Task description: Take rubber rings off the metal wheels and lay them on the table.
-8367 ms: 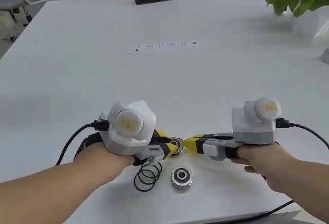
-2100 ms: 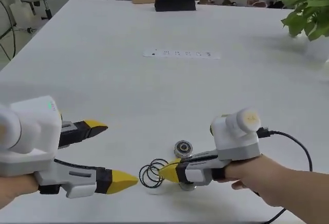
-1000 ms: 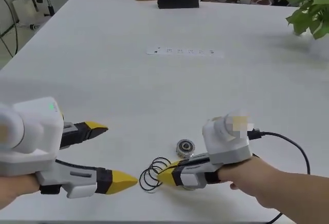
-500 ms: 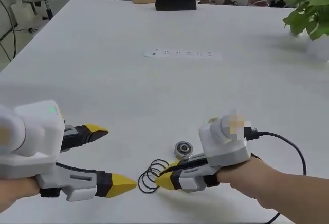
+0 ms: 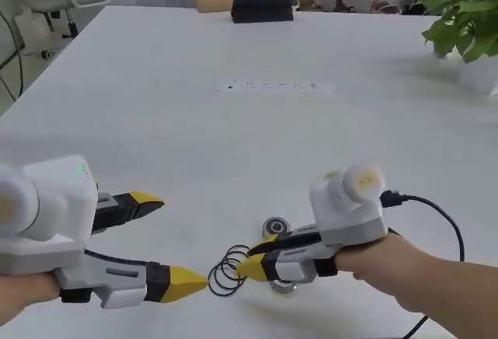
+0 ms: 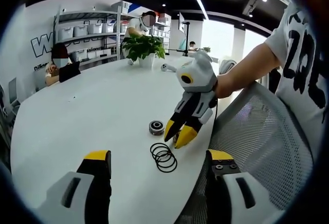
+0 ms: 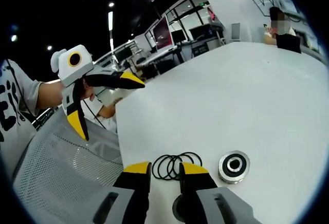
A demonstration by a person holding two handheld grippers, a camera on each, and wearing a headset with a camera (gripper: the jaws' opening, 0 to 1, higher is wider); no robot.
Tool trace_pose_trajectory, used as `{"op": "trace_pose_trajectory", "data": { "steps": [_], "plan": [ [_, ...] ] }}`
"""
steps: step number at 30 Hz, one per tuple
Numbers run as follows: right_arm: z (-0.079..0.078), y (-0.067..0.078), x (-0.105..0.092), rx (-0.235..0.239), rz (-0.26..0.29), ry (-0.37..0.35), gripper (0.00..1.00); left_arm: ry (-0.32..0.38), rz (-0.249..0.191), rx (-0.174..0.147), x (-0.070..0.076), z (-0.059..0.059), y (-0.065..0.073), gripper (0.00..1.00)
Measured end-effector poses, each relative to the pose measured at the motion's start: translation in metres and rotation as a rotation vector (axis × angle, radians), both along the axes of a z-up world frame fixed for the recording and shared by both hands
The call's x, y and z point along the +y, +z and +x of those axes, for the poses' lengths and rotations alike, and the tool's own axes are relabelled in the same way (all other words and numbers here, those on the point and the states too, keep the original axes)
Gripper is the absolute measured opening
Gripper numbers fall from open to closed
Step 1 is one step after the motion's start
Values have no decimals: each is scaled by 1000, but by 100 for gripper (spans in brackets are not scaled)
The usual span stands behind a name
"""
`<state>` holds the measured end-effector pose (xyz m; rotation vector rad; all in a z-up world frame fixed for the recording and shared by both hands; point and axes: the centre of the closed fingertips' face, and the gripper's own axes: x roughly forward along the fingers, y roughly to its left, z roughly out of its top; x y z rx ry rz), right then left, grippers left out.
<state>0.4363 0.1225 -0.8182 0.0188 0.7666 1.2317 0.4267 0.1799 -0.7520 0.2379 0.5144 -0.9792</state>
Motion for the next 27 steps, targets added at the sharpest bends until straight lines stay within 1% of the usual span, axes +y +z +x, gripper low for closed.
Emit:
{"op": "trace_pose_trajectory", "data": {
  "steps": [4, 8, 14, 19, 23, 27],
  "plan": [
    [2, 12, -2, -17, 24, -14, 21, -1, 1, -7, 0, 0, 3, 73],
    [5, 19, -6, -49, 27, -19, 23, 0, -1, -12, -1, 0, 5, 73],
    [10, 38, -17, -74, 74, -65, 26, 0, -4, -19, -3, 0, 9, 73],
    [11, 47, -27, -111, 77, -87, 29, 5, -14, -29, -5, 1, 14, 74],
    [13, 55, -35, -121, 99, -118, 32, 6, -13, -33, -6, 1, 16, 74],
    [15, 60, -45, -144, 105, -144, 36, 10, -14, -39, -6, 1, 18, 74]
  ]
}}
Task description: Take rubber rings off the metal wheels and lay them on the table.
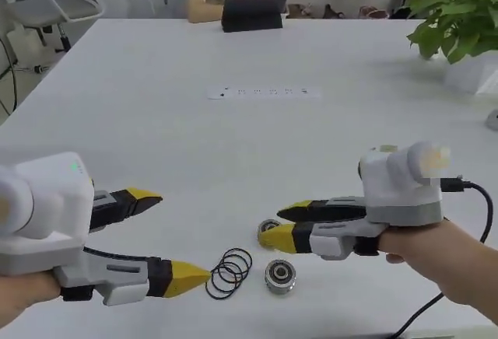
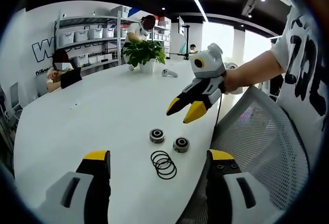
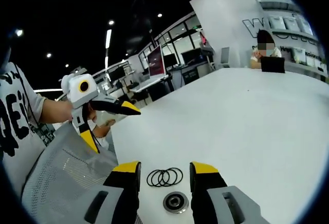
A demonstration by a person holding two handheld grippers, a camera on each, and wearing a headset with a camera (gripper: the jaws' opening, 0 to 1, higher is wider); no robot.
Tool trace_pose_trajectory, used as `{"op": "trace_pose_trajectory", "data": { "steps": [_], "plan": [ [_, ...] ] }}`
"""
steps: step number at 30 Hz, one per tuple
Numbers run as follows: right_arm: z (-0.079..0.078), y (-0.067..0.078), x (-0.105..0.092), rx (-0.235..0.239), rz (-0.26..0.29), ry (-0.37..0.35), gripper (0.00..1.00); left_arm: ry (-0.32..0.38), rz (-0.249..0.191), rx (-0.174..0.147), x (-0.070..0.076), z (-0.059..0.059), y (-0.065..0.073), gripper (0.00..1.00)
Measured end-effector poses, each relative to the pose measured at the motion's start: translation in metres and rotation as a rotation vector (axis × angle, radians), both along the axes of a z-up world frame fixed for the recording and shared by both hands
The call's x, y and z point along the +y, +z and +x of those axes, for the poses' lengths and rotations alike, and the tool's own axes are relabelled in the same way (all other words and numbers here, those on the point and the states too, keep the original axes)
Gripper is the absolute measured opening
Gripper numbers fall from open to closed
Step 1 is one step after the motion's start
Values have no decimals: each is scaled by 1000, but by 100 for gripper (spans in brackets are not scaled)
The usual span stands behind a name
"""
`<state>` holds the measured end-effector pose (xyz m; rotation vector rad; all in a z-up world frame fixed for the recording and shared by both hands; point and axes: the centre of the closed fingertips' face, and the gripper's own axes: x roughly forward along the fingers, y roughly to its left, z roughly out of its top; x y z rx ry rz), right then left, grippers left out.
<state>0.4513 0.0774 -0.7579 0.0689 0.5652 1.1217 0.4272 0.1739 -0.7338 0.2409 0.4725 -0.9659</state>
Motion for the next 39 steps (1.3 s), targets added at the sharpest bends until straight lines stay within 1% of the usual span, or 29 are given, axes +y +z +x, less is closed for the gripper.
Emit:
{"op": "trace_pose_trajectory", "data": {
  "steps": [9, 13, 20, 25, 29, 35, 37, 39],
  "plan": [
    [2, 10, -21, -51, -5, -40, 44, 13, -10, -2, 0, -2, 2, 74],
    [-1, 13, -27, -77, -9, -50, 50, 14, -11, -5, -1, -4, 2, 75],
    [-10, 10, -38, -123, -60, -37, 57, 9, 4, -12, -2, -8, 1, 75],
    [-17, 10, -44, -147, -85, -40, 61, 12, 4, -10, -2, -10, 0, 76],
    [-23, 9, -52, -173, -123, -39, 65, 9, 15, -13, -3, -12, -2, 76],
    [-30, 10, -62, -206, -149, -42, 70, 9, 21, -16, -6, -13, -1, 76],
    [-31, 10, -66, -209, -155, -57, 72, 8, 23, -18, -7, -14, -1, 76],
    [-32, 8, -69, -212, -167, -51, 72, 6, 27, -20, -8, -14, -1, 76]
  ]
}}
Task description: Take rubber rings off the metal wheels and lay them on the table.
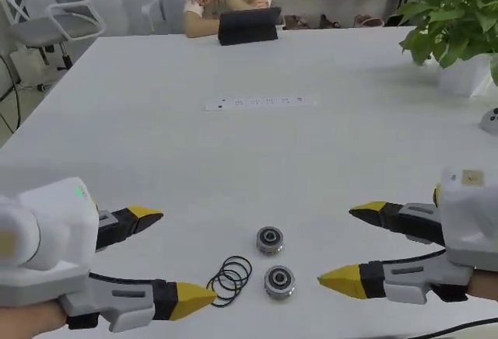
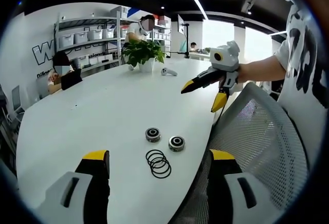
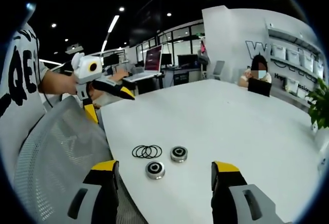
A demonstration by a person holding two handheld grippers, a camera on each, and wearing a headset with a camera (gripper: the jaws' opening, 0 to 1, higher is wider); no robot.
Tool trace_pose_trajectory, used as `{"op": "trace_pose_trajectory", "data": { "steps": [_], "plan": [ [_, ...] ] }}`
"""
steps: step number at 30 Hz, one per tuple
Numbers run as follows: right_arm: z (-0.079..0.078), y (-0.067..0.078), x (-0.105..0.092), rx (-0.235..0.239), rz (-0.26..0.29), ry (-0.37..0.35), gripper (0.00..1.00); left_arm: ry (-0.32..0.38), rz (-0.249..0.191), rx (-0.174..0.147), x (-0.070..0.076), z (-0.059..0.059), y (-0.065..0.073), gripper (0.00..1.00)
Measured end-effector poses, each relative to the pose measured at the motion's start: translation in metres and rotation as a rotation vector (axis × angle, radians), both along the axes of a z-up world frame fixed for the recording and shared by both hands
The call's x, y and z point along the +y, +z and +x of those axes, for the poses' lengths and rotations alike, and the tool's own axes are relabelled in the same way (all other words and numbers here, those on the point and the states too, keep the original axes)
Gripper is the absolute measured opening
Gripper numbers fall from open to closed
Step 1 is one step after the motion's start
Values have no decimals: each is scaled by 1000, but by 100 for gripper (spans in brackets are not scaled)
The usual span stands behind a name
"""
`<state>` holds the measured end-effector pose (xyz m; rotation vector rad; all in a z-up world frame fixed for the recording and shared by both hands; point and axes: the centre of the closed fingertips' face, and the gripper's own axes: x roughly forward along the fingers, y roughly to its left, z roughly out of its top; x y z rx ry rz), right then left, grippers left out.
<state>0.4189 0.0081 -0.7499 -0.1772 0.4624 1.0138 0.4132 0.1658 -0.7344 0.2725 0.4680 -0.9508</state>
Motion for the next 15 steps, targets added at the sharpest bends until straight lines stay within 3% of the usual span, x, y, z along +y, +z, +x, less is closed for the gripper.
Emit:
{"op": "trace_pose_trajectory", "data": {
  "steps": [15],
  "plan": [
    [0, -2, -21, -12, -3, -48, 74, 26, 11, -7, 4, 0, -3, 77]
  ]
}}
